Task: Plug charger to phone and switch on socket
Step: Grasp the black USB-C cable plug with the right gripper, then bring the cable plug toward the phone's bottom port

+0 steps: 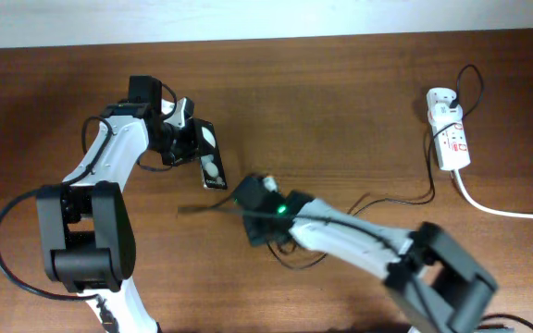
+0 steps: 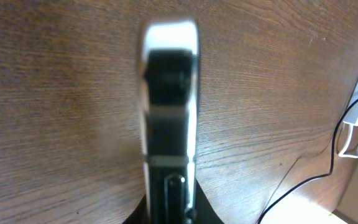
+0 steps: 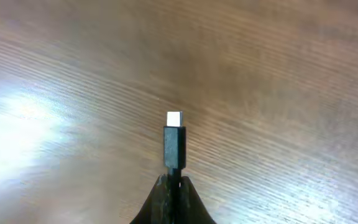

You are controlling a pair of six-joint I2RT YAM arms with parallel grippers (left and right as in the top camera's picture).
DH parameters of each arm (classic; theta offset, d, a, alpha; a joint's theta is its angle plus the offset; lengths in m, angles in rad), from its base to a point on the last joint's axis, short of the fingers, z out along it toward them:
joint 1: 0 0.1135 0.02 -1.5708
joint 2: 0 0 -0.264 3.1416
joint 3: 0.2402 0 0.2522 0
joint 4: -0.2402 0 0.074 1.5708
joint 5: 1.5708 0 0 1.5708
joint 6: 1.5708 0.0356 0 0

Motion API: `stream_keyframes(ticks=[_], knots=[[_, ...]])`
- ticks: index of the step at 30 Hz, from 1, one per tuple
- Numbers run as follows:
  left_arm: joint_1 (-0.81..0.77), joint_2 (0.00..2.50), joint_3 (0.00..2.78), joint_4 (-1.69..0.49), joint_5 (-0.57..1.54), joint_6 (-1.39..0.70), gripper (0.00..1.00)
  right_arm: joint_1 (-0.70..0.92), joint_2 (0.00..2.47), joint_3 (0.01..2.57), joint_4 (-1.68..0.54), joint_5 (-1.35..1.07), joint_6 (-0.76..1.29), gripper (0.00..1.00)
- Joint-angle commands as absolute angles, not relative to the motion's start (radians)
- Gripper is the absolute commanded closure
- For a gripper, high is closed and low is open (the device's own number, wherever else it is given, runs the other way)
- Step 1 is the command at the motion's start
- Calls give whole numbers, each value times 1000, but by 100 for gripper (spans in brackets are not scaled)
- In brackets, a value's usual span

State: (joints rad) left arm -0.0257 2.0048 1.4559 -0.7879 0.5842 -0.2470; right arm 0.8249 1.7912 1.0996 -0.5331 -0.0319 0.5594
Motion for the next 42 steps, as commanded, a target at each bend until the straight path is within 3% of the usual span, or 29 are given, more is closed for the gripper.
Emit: stream_keyframes(ticks=[1,5,8,10,14,17,25,42], knots=[[-23,1974,1453,-770,742,-144,100,731,1692,1114,-492,-388,443,96],[10,1974,1452,-762,969,18,100,587,1690,1095,-483,-972,176,96],[60,1974,1401,-698,1105,27,100,556,1690,1038,-429,-1011,142,96],[80,1974,1280,-508,1244,-19,100,564,1690,976,-266,-1036,201,96],[96,1974,1155,-253,1243,-339,100,588,1690,858,61,-875,444,96],[94,1974,1154,-249,1243,-348,100,625,1690,786,239,-741,573,96],[93,1974,1154,-242,1262,-397,100,733,1691,777,251,-406,628,96],[92,1974,1154,-239,1230,-395,100,733,1691,777,198,-389,627,96]])
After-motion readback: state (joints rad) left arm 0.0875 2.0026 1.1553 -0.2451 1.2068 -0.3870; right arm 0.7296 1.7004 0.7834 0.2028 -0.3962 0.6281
